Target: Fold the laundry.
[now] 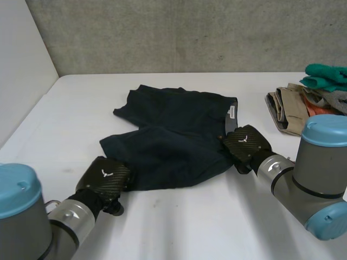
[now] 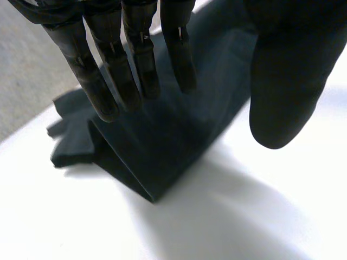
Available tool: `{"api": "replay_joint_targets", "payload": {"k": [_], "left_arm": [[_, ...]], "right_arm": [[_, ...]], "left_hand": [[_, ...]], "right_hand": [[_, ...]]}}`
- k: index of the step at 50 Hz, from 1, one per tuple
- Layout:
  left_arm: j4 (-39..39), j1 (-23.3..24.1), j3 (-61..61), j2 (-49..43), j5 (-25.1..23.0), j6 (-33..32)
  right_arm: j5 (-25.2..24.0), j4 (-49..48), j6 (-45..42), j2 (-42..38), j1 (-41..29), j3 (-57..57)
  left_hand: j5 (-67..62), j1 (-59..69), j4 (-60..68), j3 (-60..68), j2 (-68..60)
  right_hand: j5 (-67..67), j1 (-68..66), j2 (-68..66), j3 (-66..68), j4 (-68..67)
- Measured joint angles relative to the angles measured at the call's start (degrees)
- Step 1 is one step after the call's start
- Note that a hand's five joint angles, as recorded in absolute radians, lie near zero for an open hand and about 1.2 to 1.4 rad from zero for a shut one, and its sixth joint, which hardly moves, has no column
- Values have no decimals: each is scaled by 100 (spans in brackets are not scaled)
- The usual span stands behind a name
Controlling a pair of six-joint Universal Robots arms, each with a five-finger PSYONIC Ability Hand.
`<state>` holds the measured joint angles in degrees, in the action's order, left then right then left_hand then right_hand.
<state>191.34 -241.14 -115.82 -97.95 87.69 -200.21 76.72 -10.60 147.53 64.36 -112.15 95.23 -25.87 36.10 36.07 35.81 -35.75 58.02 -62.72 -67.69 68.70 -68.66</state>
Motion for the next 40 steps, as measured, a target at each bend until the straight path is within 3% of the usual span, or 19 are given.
{"api": "replay_joint_targets", "payload": {"k": [16, 19, 23, 24, 25, 26, 40], "left_arm": [[544, -142, 1142, -1704, 304, -418], [591, -141, 1350, -1951, 336, -570], [677, -140, 1530, -2160, 361, -712], [687, -140, 1540, -2169, 366, -723], [726, -140, 1562, -2183, 377, -753], [762, -140, 1570, -2176, 393, -775], [1057, 67, 1020, -869, 705, -468]], "right_arm": [[6, -17, -21, -23, -20, 28], [7, -30, -22, -20, -7, 22], [17, -43, -24, -14, 1, 10], [19, -44, -24, -12, 2, 8], [27, -46, -24, -8, 2, 5], [37, -47, -24, -4, 2, 2], [107, 17, -86, 53, -22, -80]], "left_hand": [[474, -514, -513, -447, 451], [161, -158, -202, -209, 199], [-1620, 1820, 1629, 1640, -1767], [-1723, 1919, 1736, 1744, -1767], [-2740, 2934, 2773, 2767, -2857], [-2983, 3033, 3061, 3047, -3096], [-3034, 3033, 3253, 3229, -3275]], "right_hand": [[2, 0, 0, 0, 0], [0, 0, 0, 0, 0], [0, 0, 0, 0, 0], [-1, 0, 0, 0, 0], [0, 0, 0, 0, 0], [2, 0, 0, 0, 0], [0, 0, 0, 0, 0]]}}
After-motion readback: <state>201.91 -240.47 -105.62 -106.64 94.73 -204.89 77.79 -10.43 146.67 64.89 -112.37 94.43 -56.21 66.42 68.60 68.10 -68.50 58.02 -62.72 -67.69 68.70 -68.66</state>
